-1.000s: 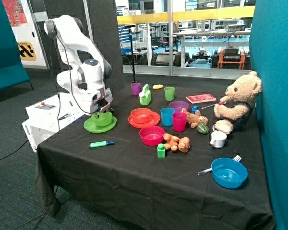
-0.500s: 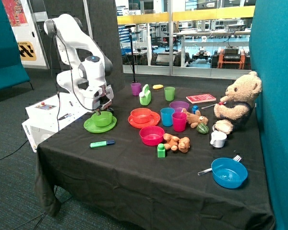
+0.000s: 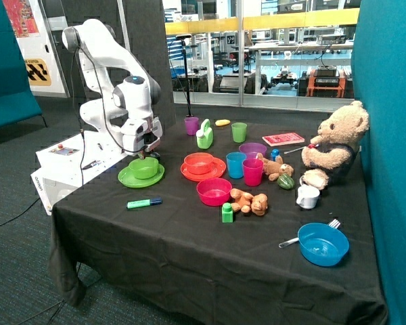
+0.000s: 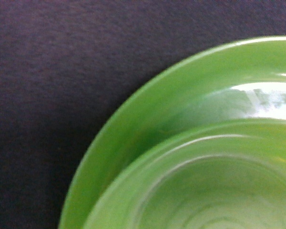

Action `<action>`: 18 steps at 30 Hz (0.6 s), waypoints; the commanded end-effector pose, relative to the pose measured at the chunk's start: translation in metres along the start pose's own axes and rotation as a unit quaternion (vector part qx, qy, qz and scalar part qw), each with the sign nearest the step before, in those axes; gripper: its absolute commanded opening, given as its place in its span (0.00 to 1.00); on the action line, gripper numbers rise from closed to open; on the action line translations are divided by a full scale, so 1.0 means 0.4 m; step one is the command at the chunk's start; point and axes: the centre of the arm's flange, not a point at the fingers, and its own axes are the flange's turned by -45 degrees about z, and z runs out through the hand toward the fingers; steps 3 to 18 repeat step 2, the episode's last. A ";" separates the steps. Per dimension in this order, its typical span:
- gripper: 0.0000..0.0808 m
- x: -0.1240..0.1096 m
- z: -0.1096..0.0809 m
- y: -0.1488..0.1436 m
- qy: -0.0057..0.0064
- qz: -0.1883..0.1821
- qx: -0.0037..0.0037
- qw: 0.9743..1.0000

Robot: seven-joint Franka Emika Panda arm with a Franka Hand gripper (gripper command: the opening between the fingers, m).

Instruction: Place the bowls on the appropriate plate

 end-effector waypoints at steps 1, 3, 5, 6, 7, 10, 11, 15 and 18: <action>0.60 0.016 -0.024 -0.039 0.000 -0.027 0.000 1.000; 0.59 0.018 -0.025 -0.047 0.000 -0.031 0.000 1.000; 0.59 0.018 -0.025 -0.047 0.000 -0.031 0.000 1.000; 0.59 0.018 -0.025 -0.047 0.000 -0.031 0.000 1.000; 0.59 0.018 -0.025 -0.047 0.000 -0.031 0.000 1.000; 0.59 0.018 -0.025 -0.047 0.000 -0.031 0.000 1.000; 0.59 0.018 -0.025 -0.047 0.000 -0.031 0.000 1.000; 0.59 0.018 -0.025 -0.047 0.000 -0.031 0.000 1.000; 0.59 0.018 -0.025 -0.047 0.000 -0.031 0.000 1.000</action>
